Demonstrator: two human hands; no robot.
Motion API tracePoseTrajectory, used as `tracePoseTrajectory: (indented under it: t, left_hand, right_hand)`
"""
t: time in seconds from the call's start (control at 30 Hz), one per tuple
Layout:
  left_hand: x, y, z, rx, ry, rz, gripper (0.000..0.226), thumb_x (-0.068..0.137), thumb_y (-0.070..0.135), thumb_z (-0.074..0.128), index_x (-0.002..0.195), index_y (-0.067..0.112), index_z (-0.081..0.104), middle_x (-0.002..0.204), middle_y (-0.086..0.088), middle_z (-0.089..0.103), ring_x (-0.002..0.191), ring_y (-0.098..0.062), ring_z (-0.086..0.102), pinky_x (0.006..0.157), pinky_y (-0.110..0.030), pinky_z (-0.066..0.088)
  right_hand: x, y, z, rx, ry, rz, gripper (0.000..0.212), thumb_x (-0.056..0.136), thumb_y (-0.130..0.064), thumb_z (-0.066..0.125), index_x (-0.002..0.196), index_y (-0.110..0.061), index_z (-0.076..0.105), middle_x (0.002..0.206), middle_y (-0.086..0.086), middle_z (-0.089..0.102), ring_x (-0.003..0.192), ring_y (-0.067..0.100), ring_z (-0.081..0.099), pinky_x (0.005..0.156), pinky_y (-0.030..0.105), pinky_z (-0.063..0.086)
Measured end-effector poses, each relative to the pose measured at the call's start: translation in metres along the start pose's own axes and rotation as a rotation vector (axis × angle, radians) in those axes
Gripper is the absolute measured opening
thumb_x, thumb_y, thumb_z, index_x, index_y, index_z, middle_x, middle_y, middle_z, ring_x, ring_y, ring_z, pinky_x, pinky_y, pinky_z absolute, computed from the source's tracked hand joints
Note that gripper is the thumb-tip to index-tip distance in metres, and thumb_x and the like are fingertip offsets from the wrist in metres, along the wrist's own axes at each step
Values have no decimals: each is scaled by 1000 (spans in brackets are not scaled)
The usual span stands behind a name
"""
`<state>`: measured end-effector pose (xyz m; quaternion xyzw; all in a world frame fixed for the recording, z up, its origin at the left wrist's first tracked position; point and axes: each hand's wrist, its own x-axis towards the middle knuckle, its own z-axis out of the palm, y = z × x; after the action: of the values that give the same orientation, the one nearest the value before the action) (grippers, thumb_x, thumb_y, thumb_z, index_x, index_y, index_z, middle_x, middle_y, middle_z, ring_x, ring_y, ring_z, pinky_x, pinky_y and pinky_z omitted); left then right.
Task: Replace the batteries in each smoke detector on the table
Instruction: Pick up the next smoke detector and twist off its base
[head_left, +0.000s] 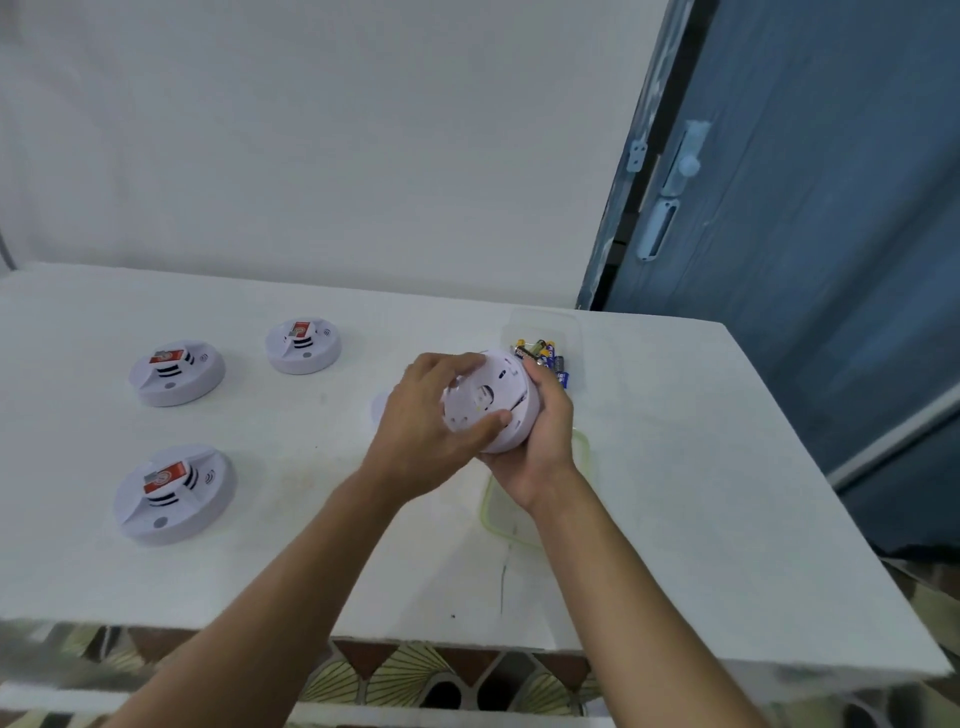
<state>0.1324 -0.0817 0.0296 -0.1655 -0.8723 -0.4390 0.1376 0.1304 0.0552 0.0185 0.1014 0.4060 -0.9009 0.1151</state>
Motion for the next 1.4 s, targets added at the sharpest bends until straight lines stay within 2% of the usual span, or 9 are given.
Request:
tracePoseTrajectory:
  t: [0.2, 0.33, 0.53, 0.77, 0.93, 1.03, 1.17, 1.27, 1.4]
  left_hand:
    - [-1, 13, 11, -27, 28, -52, 57, 68, 40, 82, 119, 24, 61, 110, 11, 58, 104, -3, 53, 78, 0, 36]
    - [-2, 22, 17, -55, 62, -115, 56, 60, 41, 77, 111, 24, 63, 103, 14, 61, 95, 5, 56, 74, 0, 36]
    - [-5, 26, 20, -116, 83, -210, 54, 53, 38, 74, 103, 22, 62, 94, 14, 65, 87, 1, 61, 74, -10, 49]
    - [-11, 26, 21, -179, 130, -249, 48, 56, 36, 72, 99, 18, 65, 86, 10, 68, 78, -3, 63, 67, -9, 49]
    - [-17, 24, 12, -241, 126, -250, 44, 59, 34, 73, 99, 18, 65, 88, 8, 68, 76, -1, 61, 66, -9, 48]
    - [-20, 9, -2, -155, 62, -304, 43, 58, 39, 72, 97, 21, 66, 87, 10, 67, 77, -2, 61, 67, -8, 47]
    - [-31, -23, -21, 130, -131, -370, 44, 61, 42, 79, 98, 22, 63, 90, 10, 64, 81, -5, 59, 69, -12, 40]
    - [-42, -41, -26, 375, -276, -366, 47, 63, 46, 79, 95, 20, 58, 90, 6, 58, 84, -15, 54, 66, -23, 38]
    - [-53, -48, -21, 498, -332, -364, 51, 64, 49, 75, 97, 17, 54, 91, 3, 49, 84, -17, 47, 62, -25, 34]
  right_hand:
    - [-10, -7, -10, -60, -8, -48, 40, 96, -45, 45, 102, -16, 72, 99, 8, 70, 85, 22, 69, 69, 31, 52]
    - [-14, -8, -11, -134, -26, -79, 37, 95, -44, 45, 112, -17, 65, 101, 7, 71, 90, 21, 69, 74, 34, 49]
    - [-14, -5, -13, -169, -37, -109, 50, 95, -43, 48, 131, -9, 58, 113, 12, 69, 101, 25, 68, 84, 36, 53]
    - [-11, 5, -8, -202, 83, -192, 64, 77, -50, 62, 129, -12, 59, 124, 12, 66, 120, 32, 62, 95, 43, 51]
    - [-8, 5, -9, -126, 61, -219, 46, 81, -44, 60, 119, -20, 64, 115, 9, 65, 112, 31, 64, 93, 45, 51]
    - [-11, 1, -10, -55, 88, -177, 50, 74, -46, 62, 116, -20, 64, 106, 6, 62, 94, 20, 61, 73, 31, 51]
    - [-11, -3, -19, 6, 150, -157, 72, 71, -50, 61, 133, -13, 61, 110, 5, 65, 96, 24, 61, 74, 38, 54]
    - [-11, -4, -26, 35, 160, -143, 74, 72, -49, 58, 136, -13, 59, 113, 6, 66, 99, 26, 62, 72, 38, 56]
    - [-14, 0, -29, 77, 116, -119, 61, 72, -48, 59, 122, -15, 64, 113, 9, 66, 101, 28, 61, 75, 41, 56]
